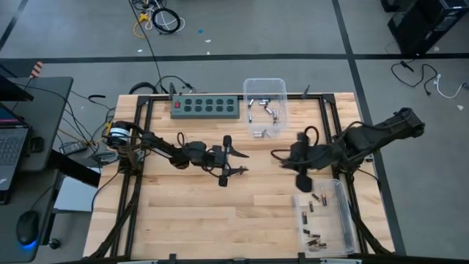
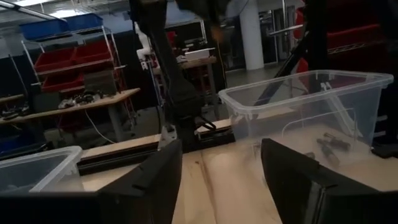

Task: Sort batteries
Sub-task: Put the black battery into the bottom transparent bin

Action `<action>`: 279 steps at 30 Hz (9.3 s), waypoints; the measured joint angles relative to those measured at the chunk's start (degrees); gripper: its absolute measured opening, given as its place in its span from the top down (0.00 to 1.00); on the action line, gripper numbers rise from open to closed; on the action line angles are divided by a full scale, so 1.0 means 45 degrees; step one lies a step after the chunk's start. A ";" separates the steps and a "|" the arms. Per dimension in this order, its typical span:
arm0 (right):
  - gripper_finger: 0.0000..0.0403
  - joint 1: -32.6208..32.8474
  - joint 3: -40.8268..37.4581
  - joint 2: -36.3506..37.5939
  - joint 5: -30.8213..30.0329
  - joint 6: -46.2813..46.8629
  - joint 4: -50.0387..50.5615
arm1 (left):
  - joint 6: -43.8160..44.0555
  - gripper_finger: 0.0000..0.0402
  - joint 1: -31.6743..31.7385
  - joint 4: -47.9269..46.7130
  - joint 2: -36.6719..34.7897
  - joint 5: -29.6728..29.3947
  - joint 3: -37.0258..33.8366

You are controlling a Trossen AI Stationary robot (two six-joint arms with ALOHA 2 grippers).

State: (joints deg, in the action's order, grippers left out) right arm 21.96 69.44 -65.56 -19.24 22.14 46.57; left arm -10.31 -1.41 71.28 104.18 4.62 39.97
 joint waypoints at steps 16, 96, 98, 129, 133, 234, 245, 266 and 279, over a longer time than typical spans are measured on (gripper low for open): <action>0.94 0.3506 -0.0960 0.0155 0.6693 1.2878 0.4259 | -0.0316 0.46 0.0010 -0.0012 0.0000 -0.0012 0.0000; 1.00 0.0733 -0.5579 0.0228 -0.8632 -0.2300 -0.8826 | 0.4426 0.46 -0.0940 -0.7711 0.1277 -0.3652 0.0005; 1.00 0.0742 -0.5579 0.0228 -0.8376 -0.2300 -0.8823 | 0.4396 0.46 -0.0957 -0.7714 0.1282 -0.3984 0.0005; 1.00 0.0407 -0.6911 0.0199 -0.8122 -0.1893 -0.9903 | 0.3691 0.48 -0.0929 -0.6228 0.2062 -0.5155 0.0000; 1.00 0.0396 -0.6915 0.0204 -0.8123 -0.2069 -0.9977 | 0.3728 0.58 -0.0937 -0.6248 0.2176 -0.5149 0.0033; 0.96 -0.0546 -0.1039 0.0238 0.0068 0.0148 -0.1117 | -0.1889 0.53 0.0261 -0.0130 -0.1224 -0.2652 -0.1855; 0.96 0.2972 0.0461 0.0130 0.5105 1.1064 0.4673 | -0.1709 0.53 -0.1651 -0.0542 -0.1224 -0.2608 -0.1855; 0.73 0.5103 0.0361 -0.1335 0.5761 1.4299 0.6130 | 0.1716 0.53 -0.4676 -0.1567 -0.0572 -0.3201 -0.1574; 0.72 0.6016 0.0356 -0.1774 0.3838 1.3903 0.5581 | 0.1673 0.53 -0.5541 -0.1563 0.3205 -0.4222 0.1270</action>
State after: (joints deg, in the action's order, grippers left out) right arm 49.03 71.05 -73.54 -1.97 84.71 71.68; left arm -2.78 -26.34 64.24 118.60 -14.37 45.68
